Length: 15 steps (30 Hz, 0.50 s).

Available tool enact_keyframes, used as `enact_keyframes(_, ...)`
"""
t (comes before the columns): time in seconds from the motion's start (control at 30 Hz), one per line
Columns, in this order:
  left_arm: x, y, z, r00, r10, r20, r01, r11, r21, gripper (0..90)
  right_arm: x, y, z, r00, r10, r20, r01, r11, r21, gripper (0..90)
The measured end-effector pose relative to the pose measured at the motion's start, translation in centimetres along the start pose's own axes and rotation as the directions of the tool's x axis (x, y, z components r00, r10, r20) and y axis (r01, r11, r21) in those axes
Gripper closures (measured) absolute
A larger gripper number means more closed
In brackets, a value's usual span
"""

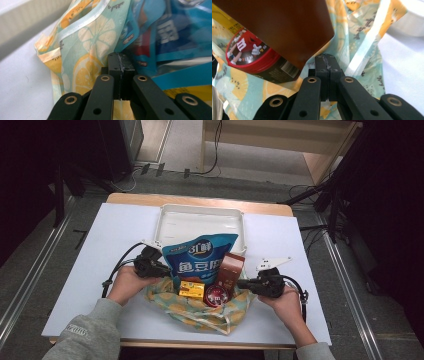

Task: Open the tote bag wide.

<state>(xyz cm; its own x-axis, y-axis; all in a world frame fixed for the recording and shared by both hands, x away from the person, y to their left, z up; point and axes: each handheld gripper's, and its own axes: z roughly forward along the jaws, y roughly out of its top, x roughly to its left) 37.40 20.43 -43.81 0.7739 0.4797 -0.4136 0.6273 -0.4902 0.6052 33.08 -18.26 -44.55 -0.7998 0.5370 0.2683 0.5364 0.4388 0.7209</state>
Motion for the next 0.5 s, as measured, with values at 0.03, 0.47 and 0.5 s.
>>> enact_keyframes(0.03,0.1,-0.1,0.2,1.0000,0.004,-0.004,-0.004,1.0000,0.009,90.0,-0.1,-0.1,0.1,1.0000,0.000,0.001,0.000,1.000,0.004,90.0)
enact_keyframes(0.47,0.9,-0.7,1.3,0.9997,-0.021,-0.012,0.021,0.9994,0.026,89.9,-0.9,-1.4,1.5,0.9997,0.023,-0.010,-0.022,0.998,0.052,90.0)
enact_keyframes(0.5,1.0,-0.8,1.5,0.9997,-0.015,-0.020,0.015,0.9993,0.035,89.4,-0.9,-1.5,1.5,0.9996,0.027,-0.008,-0.026,0.998,0.057,90.0)
